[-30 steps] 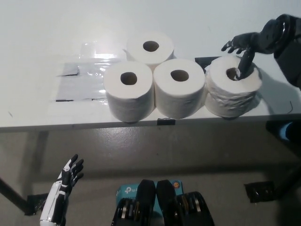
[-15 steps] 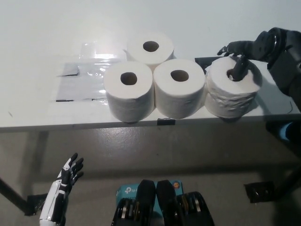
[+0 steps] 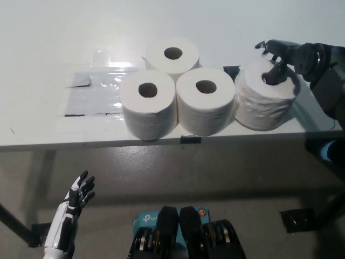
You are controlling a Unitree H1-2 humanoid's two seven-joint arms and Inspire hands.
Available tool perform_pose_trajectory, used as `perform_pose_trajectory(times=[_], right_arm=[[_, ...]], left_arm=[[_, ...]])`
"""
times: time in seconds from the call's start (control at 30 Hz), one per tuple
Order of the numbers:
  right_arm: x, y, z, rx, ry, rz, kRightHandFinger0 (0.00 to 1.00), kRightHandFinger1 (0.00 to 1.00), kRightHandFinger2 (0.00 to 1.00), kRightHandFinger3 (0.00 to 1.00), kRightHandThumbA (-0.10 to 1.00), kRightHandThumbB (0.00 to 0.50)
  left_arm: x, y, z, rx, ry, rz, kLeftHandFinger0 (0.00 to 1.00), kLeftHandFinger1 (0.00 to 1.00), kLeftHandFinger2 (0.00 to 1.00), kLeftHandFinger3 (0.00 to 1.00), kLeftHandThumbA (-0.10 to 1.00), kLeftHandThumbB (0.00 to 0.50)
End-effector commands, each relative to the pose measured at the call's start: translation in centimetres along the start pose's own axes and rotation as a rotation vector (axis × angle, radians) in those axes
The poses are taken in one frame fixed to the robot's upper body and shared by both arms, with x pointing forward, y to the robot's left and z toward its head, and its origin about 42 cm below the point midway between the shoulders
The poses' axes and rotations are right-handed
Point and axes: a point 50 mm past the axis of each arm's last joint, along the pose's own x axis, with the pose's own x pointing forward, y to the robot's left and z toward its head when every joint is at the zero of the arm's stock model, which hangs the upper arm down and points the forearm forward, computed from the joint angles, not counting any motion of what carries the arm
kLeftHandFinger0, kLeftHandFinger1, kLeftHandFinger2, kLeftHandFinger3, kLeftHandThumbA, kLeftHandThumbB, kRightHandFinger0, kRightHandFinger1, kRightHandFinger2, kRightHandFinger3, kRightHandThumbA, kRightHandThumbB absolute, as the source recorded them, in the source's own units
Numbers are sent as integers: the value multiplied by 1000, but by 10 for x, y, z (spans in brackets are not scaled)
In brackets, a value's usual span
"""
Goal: A few rolls of toilet paper are kept infront of the robot and the robot uses its right hand to lift one of the rolls and and places it on top of the other rolls to stack it.
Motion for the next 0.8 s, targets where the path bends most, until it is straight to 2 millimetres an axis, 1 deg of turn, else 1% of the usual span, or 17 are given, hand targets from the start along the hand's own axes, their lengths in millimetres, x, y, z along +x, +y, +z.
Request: perform_pose_trajectory(times=[0.0,0.03,0.07,0.1,0.13,0.17,0.2,0.23,0.27,0.3,0.33,0.4,0.5,0.53,0.57,0.67,0.77], right_arm=[[-6,-15,-24,47,-15,-98,1000,1000,1000,1000,1000,50],[-6,-13,-27,84,-29,-111,924,894,862,897,1000,55],[-7,-12,-33,131,-35,-130,845,864,883,884,1000,61],[-7,-12,-36,183,-36,-146,529,508,471,402,1000,78],[-8,-11,-40,252,-33,-158,29,34,137,209,1000,81],[-8,-10,-44,323,-29,-167,6,7,127,160,1000,83],[-9,-9,-48,411,-47,-175,0,0,43,25,1000,69],[-10,-6,-56,485,-74,-188,0,2,153,12,1000,24],[-10,-2,-63,583,-63,-191,0,1,211,53,1000,40],[-10,2,-68,623,-53,-204,0,22,271,65,1000,44],[-11,10,-76,681,-37,-199,0,53,357,138,1000,51],[-10,22,-84,777,-14,-187,0,18,377,150,1000,57],[-10,39,-92,847,-10,-161,0,1,350,165,1000,96],[-9,39,-91,848,-10,-159,0,0,325,155,1000,100],[-9,42,-92,835,-8,-157,0,0,254,94,1000,97],[-8,38,-86,830,-8,-156,0,0,249,96,1000,111],[-7,38,-82,882,-29,-150,0,0,276,103,1000,131]], left_arm=[[3,8,11,2,-75,3,1000,1000,1000,1000,1000,148],[3,9,11,10,-69,4,1000,1000,1000,1000,1000,160],[4,9,11,-2,-71,10,1000,1000,1000,1000,1000,159],[4,10,11,-6,-69,11,1000,1000,1000,1000,1000,164],[5,10,12,-7,-69,10,1000,1000,1000,1000,1000,164],[5,10,11,-8,-71,11,1000,1000,1000,1000,1000,163],[6,11,11,-4,-75,11,1000,1000,1000,1000,1000,155],[6,11,11,10,-76,8,1000,1000,1000,1000,1000,160],[6,12,10,-3,-73,14,1000,1000,1000,1000,1000,161],[5,12,10,10,-69,11,1000,1000,1000,1000,1000,165],[4,12,9,8,-70,12,1000,1000,1000,1000,1000,162],[3,13,8,-11,-60,18,1000,1000,1000,1000,1000,169],[3,15,9,-15,-59,21,1000,1000,1000,1000,1000,153],[4,15,10,-16,-62,23,1000,1000,1000,1000,1000,151],[4,15,10,-18,-63,24,1000,1000,1000,1000,1000,151],[6,16,9,-9,-68,41,1000,1000,1000,1000,1000,151],[5,17,8,-12,-73,48,1000,1000,1000,1000,1000,155]])
